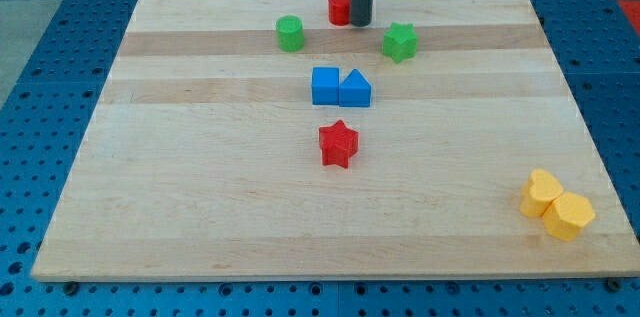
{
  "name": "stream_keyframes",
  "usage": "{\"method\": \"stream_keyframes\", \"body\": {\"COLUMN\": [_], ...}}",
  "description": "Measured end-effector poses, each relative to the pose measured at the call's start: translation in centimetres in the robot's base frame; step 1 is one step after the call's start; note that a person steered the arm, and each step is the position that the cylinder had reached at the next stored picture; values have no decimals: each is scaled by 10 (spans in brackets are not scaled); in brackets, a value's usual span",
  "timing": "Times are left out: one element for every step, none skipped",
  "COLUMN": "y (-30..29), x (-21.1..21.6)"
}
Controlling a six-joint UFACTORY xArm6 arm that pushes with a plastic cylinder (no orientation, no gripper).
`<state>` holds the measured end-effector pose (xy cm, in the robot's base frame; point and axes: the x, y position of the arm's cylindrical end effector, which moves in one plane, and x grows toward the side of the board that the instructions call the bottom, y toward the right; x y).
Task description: Point at the red star
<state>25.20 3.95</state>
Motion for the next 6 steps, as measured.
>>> {"method": "stream_keyframes", "body": {"y": [0, 0, 12, 59, 107, 130], "x": [0, 0, 5, 7, 8, 28]}}
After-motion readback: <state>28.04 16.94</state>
